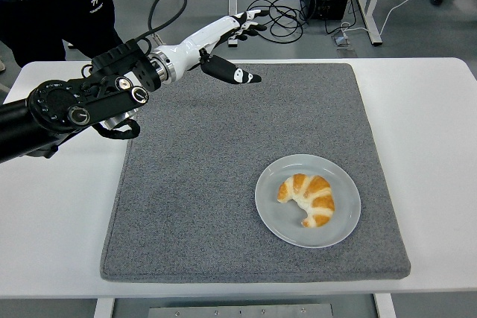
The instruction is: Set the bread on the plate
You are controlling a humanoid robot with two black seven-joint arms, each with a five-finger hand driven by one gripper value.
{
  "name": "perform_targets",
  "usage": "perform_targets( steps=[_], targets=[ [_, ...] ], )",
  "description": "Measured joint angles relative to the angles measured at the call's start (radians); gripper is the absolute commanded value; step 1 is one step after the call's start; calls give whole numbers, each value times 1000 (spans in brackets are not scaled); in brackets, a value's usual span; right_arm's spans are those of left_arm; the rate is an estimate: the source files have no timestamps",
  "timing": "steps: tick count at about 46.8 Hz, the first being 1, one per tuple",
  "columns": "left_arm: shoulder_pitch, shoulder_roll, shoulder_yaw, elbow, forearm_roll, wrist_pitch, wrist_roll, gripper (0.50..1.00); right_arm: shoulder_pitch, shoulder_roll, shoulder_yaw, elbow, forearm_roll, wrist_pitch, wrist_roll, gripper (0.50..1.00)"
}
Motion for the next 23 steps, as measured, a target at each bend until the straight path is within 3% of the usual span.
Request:
perform_targets(
  steps=[16, 23],
  targets=[
    [127, 25, -183, 51, -121, -7, -5, 922, 0, 0, -2, 0, 0, 0, 1, 1000],
    [201, 31, -323, 51, -129, -70, -4, 924, 0, 0, -1, 0, 0, 0, 1, 1000]
  ],
)
